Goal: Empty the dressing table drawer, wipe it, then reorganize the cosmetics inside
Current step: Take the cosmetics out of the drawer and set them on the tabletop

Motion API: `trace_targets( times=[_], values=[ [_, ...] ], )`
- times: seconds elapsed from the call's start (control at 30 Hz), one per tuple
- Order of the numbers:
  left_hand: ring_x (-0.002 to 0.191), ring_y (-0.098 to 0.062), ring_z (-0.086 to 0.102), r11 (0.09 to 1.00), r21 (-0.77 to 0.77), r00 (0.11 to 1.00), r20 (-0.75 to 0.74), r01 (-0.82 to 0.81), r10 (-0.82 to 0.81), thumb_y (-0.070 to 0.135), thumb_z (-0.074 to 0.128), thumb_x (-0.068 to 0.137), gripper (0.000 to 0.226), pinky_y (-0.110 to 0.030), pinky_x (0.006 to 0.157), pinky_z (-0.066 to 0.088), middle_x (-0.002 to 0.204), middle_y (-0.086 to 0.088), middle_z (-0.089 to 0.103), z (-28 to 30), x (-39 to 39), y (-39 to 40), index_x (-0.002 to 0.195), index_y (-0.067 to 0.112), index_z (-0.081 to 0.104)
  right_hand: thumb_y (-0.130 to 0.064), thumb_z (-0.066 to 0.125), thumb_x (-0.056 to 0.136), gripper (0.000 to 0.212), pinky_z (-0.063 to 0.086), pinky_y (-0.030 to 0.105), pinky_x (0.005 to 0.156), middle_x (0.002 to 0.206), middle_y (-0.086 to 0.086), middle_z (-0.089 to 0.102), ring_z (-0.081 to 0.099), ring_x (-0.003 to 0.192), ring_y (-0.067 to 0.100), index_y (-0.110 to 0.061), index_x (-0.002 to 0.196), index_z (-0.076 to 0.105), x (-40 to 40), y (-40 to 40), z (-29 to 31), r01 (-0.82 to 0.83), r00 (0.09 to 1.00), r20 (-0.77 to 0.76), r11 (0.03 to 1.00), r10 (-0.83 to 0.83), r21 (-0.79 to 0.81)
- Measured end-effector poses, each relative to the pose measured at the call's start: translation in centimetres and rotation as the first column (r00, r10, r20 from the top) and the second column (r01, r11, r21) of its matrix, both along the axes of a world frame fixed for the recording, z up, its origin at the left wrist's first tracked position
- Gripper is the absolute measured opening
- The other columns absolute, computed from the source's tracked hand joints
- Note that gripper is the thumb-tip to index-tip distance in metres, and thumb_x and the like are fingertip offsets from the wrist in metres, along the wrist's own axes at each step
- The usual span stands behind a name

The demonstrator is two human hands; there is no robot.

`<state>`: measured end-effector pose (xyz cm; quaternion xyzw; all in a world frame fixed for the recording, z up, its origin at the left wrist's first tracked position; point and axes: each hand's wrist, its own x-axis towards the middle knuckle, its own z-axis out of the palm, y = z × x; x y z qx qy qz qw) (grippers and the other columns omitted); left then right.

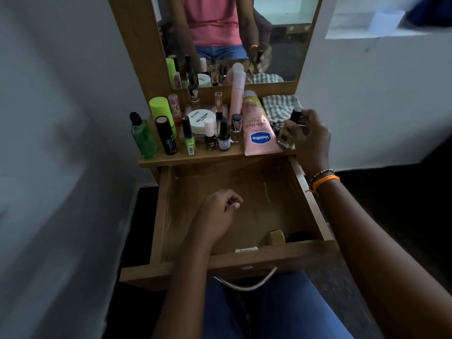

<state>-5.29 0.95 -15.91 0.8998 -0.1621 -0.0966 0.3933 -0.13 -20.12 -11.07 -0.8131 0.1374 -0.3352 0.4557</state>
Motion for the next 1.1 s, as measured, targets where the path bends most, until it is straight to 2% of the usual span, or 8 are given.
trace_targets(
  times=[0.17, 0.3, 0.43, 0.5, 0.57, 0.63, 0.73, 1.1],
  values=[
    [0.09, -0.003, 0.053, 1.0, -0.014, 1.0, -0.026, -0.008, 0.008, 0.018, 0.052, 0.094, 0.017, -0.013, 0.063, 0.036, 0.104, 0.009, 0.058, 0.1, 0.1, -0.1, 0.105, 0.022, 0.063, -0.013, 0.061, 0.088, 0.028, 0.046, 0.001, 0.062, 0.116, 0.013, 0.065, 0.059, 0.094, 0.011, -0.001, 0.112, 0.054, 0.5, 0.2, -0.1, -0.043, 0.998, -0.037, 0.999, 0.042, -0.025],
    [0.091, -0.002, 0.051, 1.0, -0.015, 0.998, -0.052, -0.024, 0.023, 0.017, 0.052, 0.094, 0.016, -0.013, 0.063, 0.036, 0.104, 0.009, 0.057, 0.2, 0.1, -0.2, 0.104, 0.024, 0.062, -0.014, 0.067, 0.083, 0.044, 0.05, 0.01, 0.069, 0.126, 0.008, 0.058, 0.056, 0.103, 0.013, -0.006, 0.121, 0.046, -1.0, -0.4, 0.6, -0.14, 0.986, -0.101, 0.986, 0.131, -0.089],
    [0.09, -0.006, 0.056, 0.999, -0.032, 0.997, -0.067, -0.033, 0.031, 0.018, 0.054, 0.092, 0.015, -0.018, 0.065, 0.041, 0.104, 0.006, 0.062, -0.1, 0.3, -0.1, 0.101, 0.025, 0.064, -0.01, 0.066, 0.081, 0.023, 0.045, 0.02, 0.063, 0.096, 0.005, 0.06, 0.058, 0.078, 0.018, -0.007, 0.1, 0.055, -4.4, -0.6, 0.6, -0.025, 1.0, -0.001, 0.96, 0.026, -0.278],
    [0.09, -0.009, 0.058, 0.998, -0.042, 0.997, -0.067, -0.038, 0.036, 0.016, 0.054, 0.092, 0.015, -0.019, 0.065, 0.041, 0.104, 0.004, 0.063, -0.1, 0.4, 0.0, 0.101, 0.024, 0.063, -0.008, 0.063, 0.083, 0.007, 0.041, 0.013, 0.059, 0.084, 0.002, 0.062, 0.056, 0.067, 0.014, -0.01, 0.089, 0.06, -6.2, -0.3, 0.4, -0.168, 0.985, -0.084, 0.926, 0.147, -0.338],
    [0.09, -0.011, 0.058, 0.998, -0.035, 0.997, -0.066, -0.043, 0.041, 0.016, 0.053, 0.093, 0.016, -0.018, 0.064, 0.04, 0.104, 0.003, 0.062, 0.0, 0.4, -0.1, 0.103, 0.022, 0.064, -0.006, 0.061, 0.085, 0.009, 0.042, 0.013, 0.064, 0.08, -0.005, 0.061, 0.056, 0.068, 0.004, -0.014, 0.088, 0.063, -7.5, 0.5, 0.2, -0.483, 0.848, -0.409, 0.808, 0.337, -0.338],
    [0.087, -0.008, 0.056, 0.999, -0.026, 0.997, -0.066, -0.04, 0.038, 0.015, 0.053, 0.093, 0.016, -0.017, 0.062, 0.038, 0.103, 0.003, 0.062, 0.1, 0.3, -0.1, 0.103, 0.021, 0.064, -0.008, 0.056, 0.088, 0.015, 0.046, 0.019, 0.074, 0.083, -0.009, 0.06, 0.056, 0.074, 0.0, -0.015, 0.098, 0.064, -8.1, 1.2, -0.6, -0.772, 0.509, -0.788, 0.589, 0.346, -0.241],
    [0.082, -0.002, 0.051, 0.999, -0.021, 0.997, -0.067, -0.037, 0.035, 0.014, 0.052, 0.093, 0.016, -0.016, 0.061, 0.036, 0.101, 0.003, 0.06, 0.1, 0.2, 0.0, 0.103, 0.02, 0.064, -0.005, 0.055, 0.087, 0.027, 0.046, 0.022, 0.084, 0.106, -0.002, 0.066, 0.061, 0.097, 0.011, -0.018, 0.108, 0.066, -8.3, 1.9, -2.0, -0.852, 0.19, -0.955, 0.522, 0.227, -0.045],
    [0.087, -0.007, 0.052, 0.999, 0.049, 0.997, -0.074, -0.018, 0.022, 0.013, 0.052, 0.093, 0.016, -0.014, 0.059, 0.034, 0.105, 0.0, 0.061, 0.0, 0.0, -0.1, 0.104, 0.016, 0.064, -0.008, 0.044, 0.093, 0.017, 0.04, 0.027, 0.07, 0.123, 0.017, 0.055, 0.052, 0.094, 0.026, -0.007, 0.107, 0.053, -8.3, 3.1, -3.7, -0.818, 0.176, -0.983, 0.563, 0.055, -0.115]
  ],
)
